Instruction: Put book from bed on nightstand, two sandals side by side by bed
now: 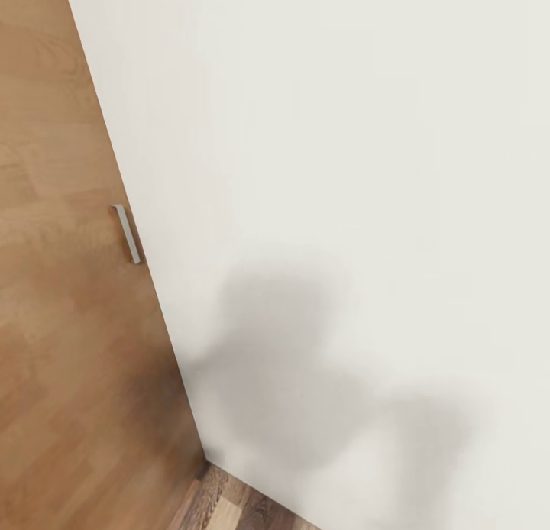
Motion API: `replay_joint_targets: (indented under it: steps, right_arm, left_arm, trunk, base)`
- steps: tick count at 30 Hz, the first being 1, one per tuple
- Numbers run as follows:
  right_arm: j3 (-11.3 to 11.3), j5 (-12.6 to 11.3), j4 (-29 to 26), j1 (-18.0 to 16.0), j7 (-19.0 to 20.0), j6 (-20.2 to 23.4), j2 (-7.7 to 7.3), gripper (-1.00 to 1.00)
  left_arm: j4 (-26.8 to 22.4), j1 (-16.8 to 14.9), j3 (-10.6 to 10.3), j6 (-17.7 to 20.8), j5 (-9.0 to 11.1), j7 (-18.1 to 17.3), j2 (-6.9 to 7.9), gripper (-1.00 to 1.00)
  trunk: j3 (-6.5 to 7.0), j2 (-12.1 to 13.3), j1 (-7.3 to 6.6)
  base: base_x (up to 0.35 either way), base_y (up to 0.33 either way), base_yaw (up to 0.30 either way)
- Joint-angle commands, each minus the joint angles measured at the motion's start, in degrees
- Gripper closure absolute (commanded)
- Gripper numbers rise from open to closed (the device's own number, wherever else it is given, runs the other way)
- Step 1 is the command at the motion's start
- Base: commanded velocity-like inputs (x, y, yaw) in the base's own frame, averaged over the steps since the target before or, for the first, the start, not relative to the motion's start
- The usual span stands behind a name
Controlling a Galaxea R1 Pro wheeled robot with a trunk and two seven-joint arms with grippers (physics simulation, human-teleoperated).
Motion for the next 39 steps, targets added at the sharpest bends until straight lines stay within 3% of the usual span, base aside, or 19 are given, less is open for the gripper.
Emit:
replay_joint_targets:
  steps: [1, 8, 39]
  right_arm:
    - [-0.13, -0.36, 0.08, -0.03, 0.36, -0.01, -0.01, -1.0]
    - [-0.16, -0.36, 0.08, -0.03, 0.36, -0.01, -0.18, -1.0]
    - [-0.15, -0.36, 0.08, -0.03, 0.36, 0.01, -0.26, -1.0]
  left_arm:
    - [-0.01, -0.01, 0.06, -0.13, 0.01, -0.01, -0.02, -1.0]
    - [-0.01, -0.01, 0.05, -0.13, 0.01, -0.01, -0.02, -1.0]
    - [-0.01, -0.01, -0.01, -0.13, 0.01, -0.01, -0.02, -1.0]
  trunk:
    - [-0.05, -0.02, 0.01]
    - [-0.05, -0.02, 0.01]
    - [-0.05, -0.02, 0.01]
  base:
    - [0.119, 0.038, 0.0]
    - [0.022, 0.007, -0.103]
    - [0.0, 0.0, -0.269]
